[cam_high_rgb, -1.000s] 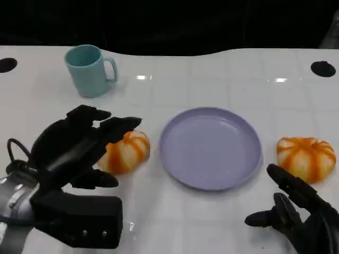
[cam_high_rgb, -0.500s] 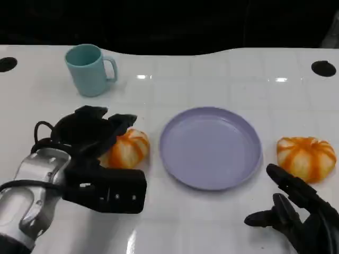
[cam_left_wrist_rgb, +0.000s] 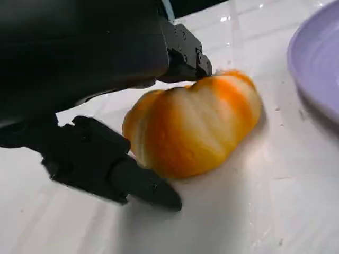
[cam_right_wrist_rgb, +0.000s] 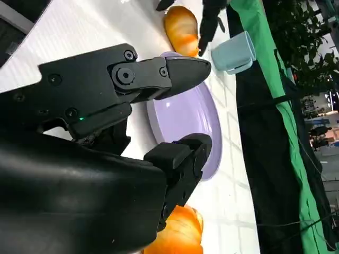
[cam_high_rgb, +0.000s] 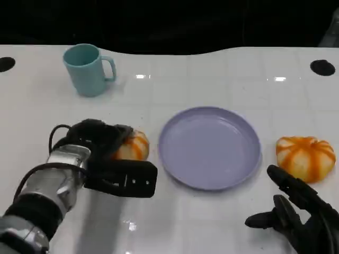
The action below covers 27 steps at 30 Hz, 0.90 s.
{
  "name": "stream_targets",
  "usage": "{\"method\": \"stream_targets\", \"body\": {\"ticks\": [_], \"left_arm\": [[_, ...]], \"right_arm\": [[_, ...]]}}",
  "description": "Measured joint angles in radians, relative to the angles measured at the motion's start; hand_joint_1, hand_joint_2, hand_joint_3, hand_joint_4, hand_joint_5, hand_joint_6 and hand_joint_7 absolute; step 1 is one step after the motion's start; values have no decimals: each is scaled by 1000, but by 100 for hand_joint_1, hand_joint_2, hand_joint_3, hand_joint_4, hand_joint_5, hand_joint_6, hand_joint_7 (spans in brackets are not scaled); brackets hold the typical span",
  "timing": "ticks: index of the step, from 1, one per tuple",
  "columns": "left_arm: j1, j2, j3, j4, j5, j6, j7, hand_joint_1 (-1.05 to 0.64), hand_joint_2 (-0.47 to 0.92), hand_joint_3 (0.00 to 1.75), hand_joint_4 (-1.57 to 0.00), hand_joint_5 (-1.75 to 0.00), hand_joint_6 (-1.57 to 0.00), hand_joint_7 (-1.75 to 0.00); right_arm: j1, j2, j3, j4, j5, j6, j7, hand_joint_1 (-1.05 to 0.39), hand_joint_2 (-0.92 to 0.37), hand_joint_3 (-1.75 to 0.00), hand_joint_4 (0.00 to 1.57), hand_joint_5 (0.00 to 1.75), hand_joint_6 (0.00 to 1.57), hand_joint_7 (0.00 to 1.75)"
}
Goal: Grasp the bread from the table and place it into the plate.
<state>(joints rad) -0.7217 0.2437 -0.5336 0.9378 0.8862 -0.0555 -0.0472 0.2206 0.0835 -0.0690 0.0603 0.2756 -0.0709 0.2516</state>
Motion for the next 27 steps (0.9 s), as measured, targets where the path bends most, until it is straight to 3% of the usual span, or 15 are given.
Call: {"method": "stream_targets", "body": {"ticks": [6, 8, 10, 11, 12, 13, 14, 15, 16, 18, 21, 27], "left_arm": [[-63, -33, -15, 139, -38, -28, 49, -27, 81, 1, -30, -13, -42, -5], [-83, -45, -16, 180, -52, -42, 57, -23, 88, 2, -56, -20, -65, -7], [-94, -50, -5, 213, -87, -68, 73, -22, 91, 2, -69, -23, -77, -6], [-96, -51, 1, 225, -104, -79, 84, -30, 91, 2, -77, -89, -102, -8], [-98, -51, 7, 236, -114, -85, 101, -31, 92, 8, -77, -129, -114, -14], [-100, -53, 7, 246, -117, -93, 136, -31, 92, 15, -75, -156, -104, -54], [-102, -55, 5, 256, -116, -98, 175, -31, 92, 26, -72, -165, -81, -106], [-102, -60, 4, 265, -117, -101, 211, -30, 92, 31, -72, -170, -67, -137], [-102, -66, 5, 275, -118, -104, 239, -30, 92, 34, -72, -173, -59, -157], [-102, -74, 6, 294, -121, -111, 270, -27, 92, 32, -74, -174, -54, -169], [-99, -76, 24, 300, -152, -119, 309, -24, 92, 32, -75, -175, -56, -159], [-89, -69, 81, 293, -231, -153, 357, -22, 92, 29, -78, -175, -53, -174]], "right_arm": [[2, 0, 1, -3, 0, 0, 0, -75, -92, -28, 89, 88, 118, 2], [5, 0, 1, -4, 0, 0, 0, -75, -92, -28, 89, 88, 118, 2], [9, 0, 1, -4, -1, 0, -1, -76, -92, -28, 89, 88, 118, 2], [11, 0, 1, -4, -2, 0, -1, -76, -92, -28, 89, 89, 119, 2], [12, 0, 1, -5, -3, 0, -1, -76, -92, -28, 89, 89, 118, 2], [12, 0, 2, -5, -3, 0, -1, -76, -92, -28, 89, 89, 118, 2], [12, 0, 2, -7, -3, 0, -1, -75, -92, -28, 89, 89, 118, 2], [12, 0, 2, -9, -3, 0, -1, -75, -92, -28, 89, 89, 118, 2], [12, 0, 2, -10, -3, 0, -1, -75, -92, -28, 89, 89, 118, 2], [12, 0, 2, -12, -3, 0, -1, -75, -92, -28, 89, 89, 118, 2], [12, 0, 1, -12, -4, 0, -1, -75, -92, -28, 89, 89, 119, 2], [12, 0, 0, -15, -5, 7, -8, -76, -92, -28, 89, 90, 119, 2]]}}
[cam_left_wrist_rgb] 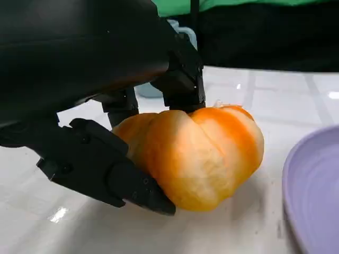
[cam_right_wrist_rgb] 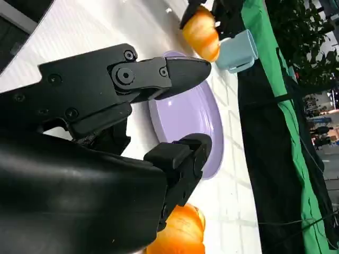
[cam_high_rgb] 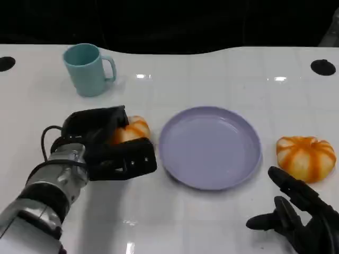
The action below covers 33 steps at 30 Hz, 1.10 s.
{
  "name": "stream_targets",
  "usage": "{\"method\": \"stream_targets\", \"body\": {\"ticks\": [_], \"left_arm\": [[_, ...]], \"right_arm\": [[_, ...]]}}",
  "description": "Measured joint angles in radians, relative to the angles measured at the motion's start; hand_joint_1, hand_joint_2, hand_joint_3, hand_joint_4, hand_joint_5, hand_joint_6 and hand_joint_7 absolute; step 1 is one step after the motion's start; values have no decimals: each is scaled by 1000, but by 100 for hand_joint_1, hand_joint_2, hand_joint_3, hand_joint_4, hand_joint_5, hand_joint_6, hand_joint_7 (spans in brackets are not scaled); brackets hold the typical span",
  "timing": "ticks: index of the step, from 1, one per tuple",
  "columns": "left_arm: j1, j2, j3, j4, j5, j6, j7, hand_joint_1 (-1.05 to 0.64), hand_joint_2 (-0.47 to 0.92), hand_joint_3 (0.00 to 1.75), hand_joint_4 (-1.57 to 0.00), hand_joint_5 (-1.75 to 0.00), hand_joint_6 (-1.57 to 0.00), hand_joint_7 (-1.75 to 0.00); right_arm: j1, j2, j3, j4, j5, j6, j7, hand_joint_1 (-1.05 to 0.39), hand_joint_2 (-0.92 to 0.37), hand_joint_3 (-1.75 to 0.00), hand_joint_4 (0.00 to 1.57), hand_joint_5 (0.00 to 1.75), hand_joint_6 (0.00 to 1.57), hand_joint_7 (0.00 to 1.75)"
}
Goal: Grasp the bread from the table and place it into the plate.
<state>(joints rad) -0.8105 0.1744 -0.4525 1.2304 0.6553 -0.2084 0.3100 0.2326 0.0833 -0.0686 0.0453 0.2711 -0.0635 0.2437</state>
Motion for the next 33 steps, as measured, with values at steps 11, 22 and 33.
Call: {"method": "stream_targets", "body": {"ticks": [11, 22, 33], "left_arm": [[7, 22, 87, -98, -96, -33, -28, -18, 65, 91, -81, -175, -61, -175], [-27, -6, 62, -202, -106, -178, -83, -13, 52, 113, -87, -175, -68, -175], [-89, -99, -26, -133, -37, -300, -84, -19, 69, 83, -84, -175, -66, -175]], "right_arm": [[-2, -2, -1, 0, 3, 4, 14, -75, -92, -29, 87, 91, 118, 1], [-5, -2, -3, 4, 1, 2, 16, -76, -92, -28, 87, 92, 118, 1], [-4, -1, 2, 2, -7, 12, -2, -75, -92, -29, 89, 93, 120, 2]]}}
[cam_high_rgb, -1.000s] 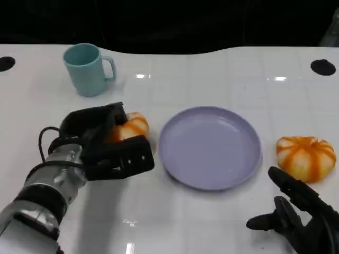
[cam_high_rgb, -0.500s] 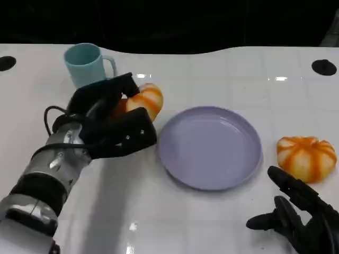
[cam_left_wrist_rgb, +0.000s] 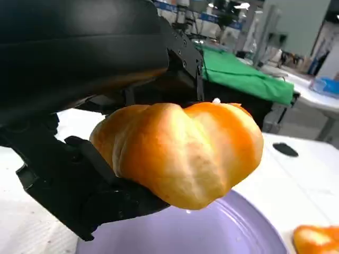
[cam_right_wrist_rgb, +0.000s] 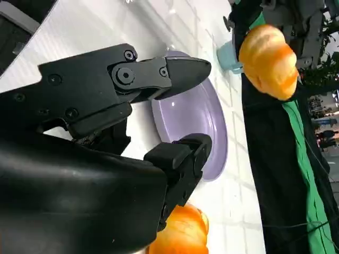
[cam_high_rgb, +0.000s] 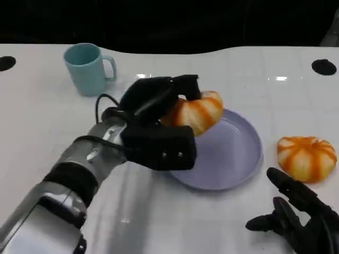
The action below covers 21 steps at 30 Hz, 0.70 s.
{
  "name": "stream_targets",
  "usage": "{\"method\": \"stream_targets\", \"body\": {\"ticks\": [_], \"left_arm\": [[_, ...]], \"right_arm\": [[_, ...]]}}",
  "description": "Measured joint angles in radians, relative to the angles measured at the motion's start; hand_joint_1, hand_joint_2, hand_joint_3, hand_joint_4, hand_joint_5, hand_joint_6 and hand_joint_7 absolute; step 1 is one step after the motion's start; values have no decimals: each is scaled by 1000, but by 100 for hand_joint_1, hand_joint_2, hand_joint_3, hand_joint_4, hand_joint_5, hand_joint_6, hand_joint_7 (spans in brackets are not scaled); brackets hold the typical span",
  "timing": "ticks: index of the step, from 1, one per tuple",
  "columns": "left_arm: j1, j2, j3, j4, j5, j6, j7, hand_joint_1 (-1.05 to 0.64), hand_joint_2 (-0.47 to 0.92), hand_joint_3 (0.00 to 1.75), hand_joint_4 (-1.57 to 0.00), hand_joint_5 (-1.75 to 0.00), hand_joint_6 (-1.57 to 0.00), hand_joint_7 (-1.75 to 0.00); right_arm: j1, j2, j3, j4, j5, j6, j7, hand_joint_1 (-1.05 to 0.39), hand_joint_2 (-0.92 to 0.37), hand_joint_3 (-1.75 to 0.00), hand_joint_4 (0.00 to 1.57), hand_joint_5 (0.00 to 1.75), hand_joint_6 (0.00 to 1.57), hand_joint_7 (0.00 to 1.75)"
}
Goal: Grasp the bread from the table and place it into the plate.
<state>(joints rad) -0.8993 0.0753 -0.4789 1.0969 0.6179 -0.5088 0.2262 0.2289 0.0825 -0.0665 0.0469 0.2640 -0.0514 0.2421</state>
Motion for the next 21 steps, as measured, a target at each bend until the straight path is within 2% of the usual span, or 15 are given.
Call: {"method": "stream_targets", "body": {"ticks": [12, 14, 20, 21], "left_arm": [[-50, -80, -50, 91, 32, 36, -41, -21, 71, 76, -87, -175, -68, -175], [-53, -82, -52, 95, 35, 44, -43, -17, 68, 71, -79, -175, -70, -152], [-72, -102, -70, 112, 41, 107, -69, -16, 68, 69, -77, -175, -72, -144], [-72, -104, -71, 112, 41, 108, -69, -27, 80, 41, -62, -125, -60, -86]], "right_arm": [[8, 1, 3, -11, -3, 1, 0, -75, -92, -28, 87, 93, 119, 2], [10, 1, 3, -11, -3, 1, 0, -76, -92, -28, 88, 93, 119, 2], [12, 1, 5, -17, -3, 1, -1, -76, -92, -28, 88, 93, 119, 2], [12, 1, 5, -18, -4, 2, -1, -76, -92, -28, 88, 93, 119, 2]]}}
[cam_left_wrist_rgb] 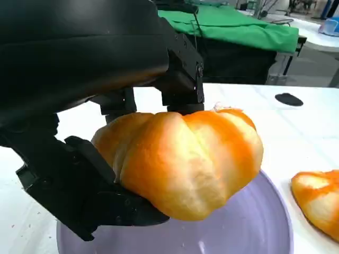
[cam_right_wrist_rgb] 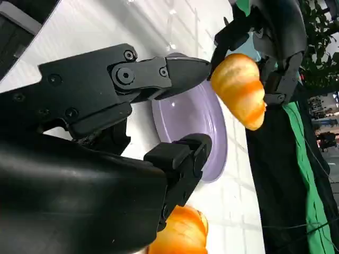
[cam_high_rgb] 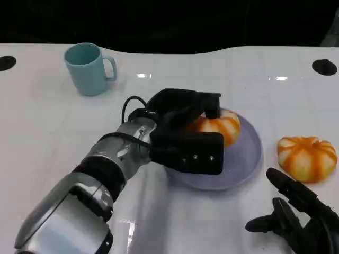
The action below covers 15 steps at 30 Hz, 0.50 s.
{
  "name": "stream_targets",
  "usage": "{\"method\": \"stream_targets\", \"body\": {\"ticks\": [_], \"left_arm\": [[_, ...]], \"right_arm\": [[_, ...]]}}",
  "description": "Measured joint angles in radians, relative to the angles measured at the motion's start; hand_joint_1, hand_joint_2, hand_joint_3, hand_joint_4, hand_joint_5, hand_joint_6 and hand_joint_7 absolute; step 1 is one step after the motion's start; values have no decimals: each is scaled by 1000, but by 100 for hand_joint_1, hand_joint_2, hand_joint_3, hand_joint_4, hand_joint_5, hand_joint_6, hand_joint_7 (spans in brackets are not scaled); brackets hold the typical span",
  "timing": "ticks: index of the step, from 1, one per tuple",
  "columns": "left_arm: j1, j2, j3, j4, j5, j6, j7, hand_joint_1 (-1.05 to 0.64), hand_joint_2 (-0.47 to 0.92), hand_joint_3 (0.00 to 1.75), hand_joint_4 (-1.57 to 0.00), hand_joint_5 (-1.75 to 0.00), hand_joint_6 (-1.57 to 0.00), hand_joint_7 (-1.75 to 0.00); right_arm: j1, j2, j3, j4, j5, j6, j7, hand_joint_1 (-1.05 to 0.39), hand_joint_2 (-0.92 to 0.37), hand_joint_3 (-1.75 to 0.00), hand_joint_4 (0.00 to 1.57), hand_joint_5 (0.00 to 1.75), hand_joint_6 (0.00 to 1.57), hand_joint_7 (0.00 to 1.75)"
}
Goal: Grasp the bread from the table and place it into the plate.
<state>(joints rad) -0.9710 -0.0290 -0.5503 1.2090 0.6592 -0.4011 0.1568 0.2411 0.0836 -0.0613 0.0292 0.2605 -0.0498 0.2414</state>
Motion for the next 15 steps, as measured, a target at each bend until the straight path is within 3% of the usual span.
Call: {"method": "stream_targets", "body": {"ticks": [1, 2, 5, 8, 11, 15], "left_arm": [[-2, -2, -4, 1, 1, 5, -4, -31, 86, 28, -60, -103, -63, -54], [-10, -3, -12, 6, 5, 20, -23, -34, 90, 20, -58, -89, -65, -33], [-34, -2, -31, 13, 23, 53, -66, -59, 92, 27, -38, -43, -51, -6], [-59, 2, -56, 14, 44, 82, -126, -64, 92, 29, -35, -33, -48, -2], [-68, 8, -59, 13, 43, 88, -156, -81, 92, 48, -29, -26, -45, -1], [-69, 34, -51, 5, 29, 70, -245, -87, 92, 53, -30, -25, -45, 0]], "right_arm": [[0, 0, 0, -1, 0, 0, 0, -76, -92, -28, 88, 93, 119, 2], [1, 0, 0, -4, 0, 1, 0, -76, -92, -28, 88, 93, 119, 2], [4, 0, 0, -7, 0, 1, 0, -75, -92, -28, 87, 92, 118, 2], [8, 0, -1, -7, 1, 1, 0, -75, -92, -28, 87, 92, 118, 2], [8, 0, -1, -7, 2, 1, 1, -75, -92, -28, 87, 92, 118, 2], [8, 0, -2, -7, 5, 1, 2, -75, -92, -28, 87, 92, 118, 2]]}}
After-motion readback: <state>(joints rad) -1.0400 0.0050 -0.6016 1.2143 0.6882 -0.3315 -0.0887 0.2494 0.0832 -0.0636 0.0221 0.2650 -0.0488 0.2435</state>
